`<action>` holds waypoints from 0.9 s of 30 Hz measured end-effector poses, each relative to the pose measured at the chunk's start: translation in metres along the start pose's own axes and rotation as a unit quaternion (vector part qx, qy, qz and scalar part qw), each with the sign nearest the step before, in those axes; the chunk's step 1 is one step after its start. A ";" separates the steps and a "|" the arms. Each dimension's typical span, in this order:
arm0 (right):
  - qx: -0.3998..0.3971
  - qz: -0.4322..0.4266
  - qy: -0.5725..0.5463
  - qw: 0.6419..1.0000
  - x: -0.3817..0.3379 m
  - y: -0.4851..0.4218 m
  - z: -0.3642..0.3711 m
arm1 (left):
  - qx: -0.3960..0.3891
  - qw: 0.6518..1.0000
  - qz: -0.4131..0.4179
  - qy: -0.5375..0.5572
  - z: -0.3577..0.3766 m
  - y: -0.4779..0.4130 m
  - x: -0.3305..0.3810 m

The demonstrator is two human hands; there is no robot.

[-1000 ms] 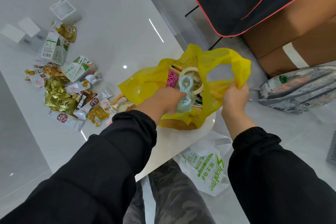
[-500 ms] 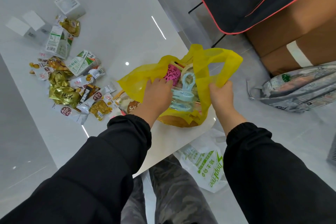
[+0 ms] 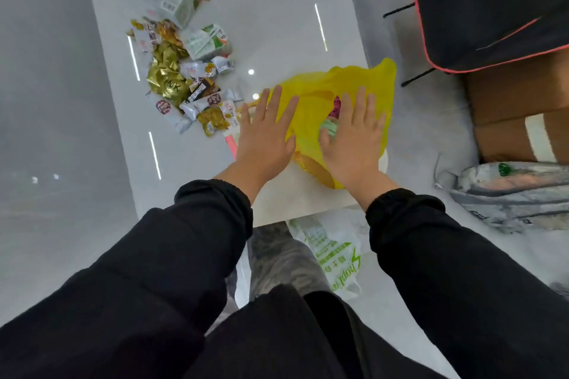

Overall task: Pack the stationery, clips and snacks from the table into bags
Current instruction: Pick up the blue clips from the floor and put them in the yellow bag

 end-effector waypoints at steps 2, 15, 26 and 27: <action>-0.008 -0.046 -0.010 0.999 -0.032 0.005 0.000 | 0.004 0.999 -0.044 -0.006 -0.008 0.024 -0.023; -0.072 -0.374 -0.026 0.924 -0.290 0.180 0.004 | 0.046 0.933 -0.356 -0.038 -0.045 0.309 -0.191; -0.109 -0.634 -0.018 0.766 -0.499 0.589 0.033 | 0.155 0.761 -0.630 0.002 -0.026 0.782 -0.261; -0.113 -0.653 -0.014 0.749 -0.514 0.625 0.032 | 0.162 0.736 -0.657 0.005 -0.026 0.822 -0.263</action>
Point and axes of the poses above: each hand's wrist, its own y-axis away from the middle knuckle, its own z-axis out of the palm, x = y × z, the point moved 5 cm from there along -y, towards the middle knuckle, and after that the axes turned 10 degrees about x, right-handed, at the moved point
